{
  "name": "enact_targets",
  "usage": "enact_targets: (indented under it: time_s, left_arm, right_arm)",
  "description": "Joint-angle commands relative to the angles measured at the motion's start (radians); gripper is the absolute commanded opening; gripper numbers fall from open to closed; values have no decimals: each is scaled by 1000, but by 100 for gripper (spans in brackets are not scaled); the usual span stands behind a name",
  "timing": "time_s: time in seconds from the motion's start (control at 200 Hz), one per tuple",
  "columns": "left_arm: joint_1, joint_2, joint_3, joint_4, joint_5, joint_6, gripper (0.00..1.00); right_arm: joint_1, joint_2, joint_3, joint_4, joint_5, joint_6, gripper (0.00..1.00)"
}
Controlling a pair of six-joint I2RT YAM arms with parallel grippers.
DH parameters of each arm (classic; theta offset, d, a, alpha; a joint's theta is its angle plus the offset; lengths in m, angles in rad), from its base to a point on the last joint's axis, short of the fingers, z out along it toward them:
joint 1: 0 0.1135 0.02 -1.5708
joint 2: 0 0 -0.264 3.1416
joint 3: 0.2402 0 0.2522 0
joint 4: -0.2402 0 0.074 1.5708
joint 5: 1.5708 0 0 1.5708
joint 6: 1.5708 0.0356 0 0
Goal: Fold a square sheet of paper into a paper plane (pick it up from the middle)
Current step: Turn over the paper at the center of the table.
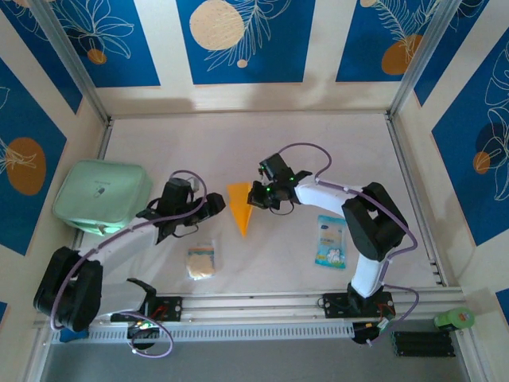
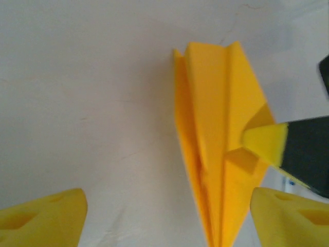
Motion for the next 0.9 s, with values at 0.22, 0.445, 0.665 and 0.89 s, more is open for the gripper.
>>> enact_targets:
  time_s: [0.22,0.445,0.665,0.89]
  left_arm:
    - [4,182,-5,238,199,-118,42]
    - [4,239,5,246,192,-114,30]
    - [2,264,9,257,189,-108,27]
    - [1,306,26,274,200,-106,26]
  right_arm:
    - [-23,46,-79,154,-160,-5,1]
    - [-36,62,-89,159,-178,-7,0]
    - [-43,65,-92,161,-184,-9,0]
    - [-44,73,-87,162,-196,-11,0]
